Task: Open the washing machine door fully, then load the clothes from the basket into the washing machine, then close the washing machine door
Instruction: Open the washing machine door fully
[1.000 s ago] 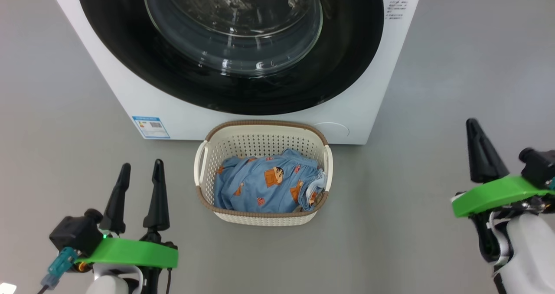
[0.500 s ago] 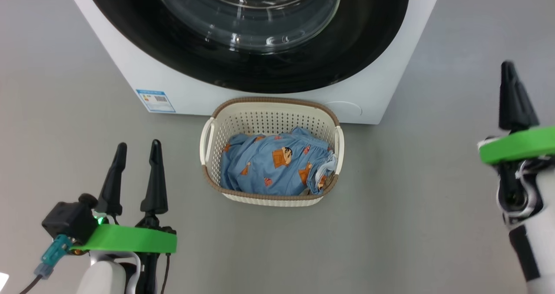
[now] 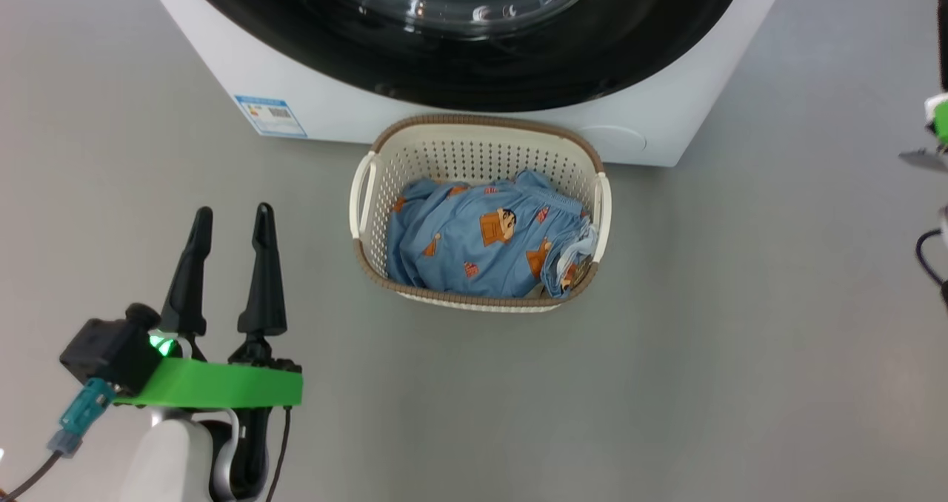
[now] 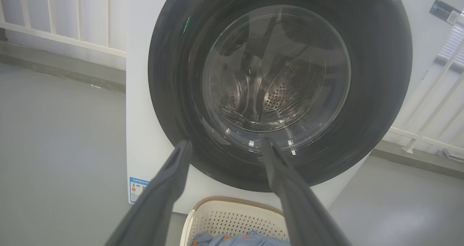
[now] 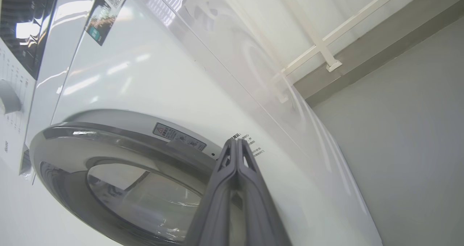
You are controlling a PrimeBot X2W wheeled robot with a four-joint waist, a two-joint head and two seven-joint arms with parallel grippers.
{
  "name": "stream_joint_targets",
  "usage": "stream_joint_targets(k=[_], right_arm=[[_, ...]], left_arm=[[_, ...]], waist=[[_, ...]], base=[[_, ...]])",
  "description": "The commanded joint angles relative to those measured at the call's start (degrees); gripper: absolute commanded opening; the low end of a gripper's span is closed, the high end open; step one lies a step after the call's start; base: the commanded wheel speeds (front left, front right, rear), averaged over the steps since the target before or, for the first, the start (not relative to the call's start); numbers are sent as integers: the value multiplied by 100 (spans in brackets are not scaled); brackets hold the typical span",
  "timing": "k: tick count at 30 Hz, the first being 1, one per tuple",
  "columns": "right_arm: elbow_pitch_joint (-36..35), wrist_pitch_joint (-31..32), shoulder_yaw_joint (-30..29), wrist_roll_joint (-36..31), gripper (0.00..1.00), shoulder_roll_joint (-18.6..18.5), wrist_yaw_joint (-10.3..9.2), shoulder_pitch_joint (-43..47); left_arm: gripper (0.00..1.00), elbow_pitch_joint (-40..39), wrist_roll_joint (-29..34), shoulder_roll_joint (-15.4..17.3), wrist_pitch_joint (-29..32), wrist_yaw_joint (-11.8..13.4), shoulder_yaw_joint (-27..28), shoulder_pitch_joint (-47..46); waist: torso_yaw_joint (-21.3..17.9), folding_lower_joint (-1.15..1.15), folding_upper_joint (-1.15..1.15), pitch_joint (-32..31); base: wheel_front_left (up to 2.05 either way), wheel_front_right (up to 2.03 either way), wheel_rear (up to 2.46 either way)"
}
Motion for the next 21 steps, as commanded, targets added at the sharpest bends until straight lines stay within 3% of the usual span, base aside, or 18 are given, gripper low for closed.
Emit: stream_joint_targets(k=[1,13,21], right_arm=[[-106,73,117,125,0,-112,33,-155],[403,1602,364,1518,0,-311,33,-1391],[652,2440,32,2546,0,-197,33,-1913]], left_arm=[[100,-179,24,121,-37,-13,180,-167],[100,-599,47,106,-37,-13,123,-439],[100,-634,12,29,-37,-13,147,-494]], waist=[[69,0,0,172],[226,0,0,788],[381,0,0,971]], base=[[0,0,0],[0,0,0],[0,0,0]])
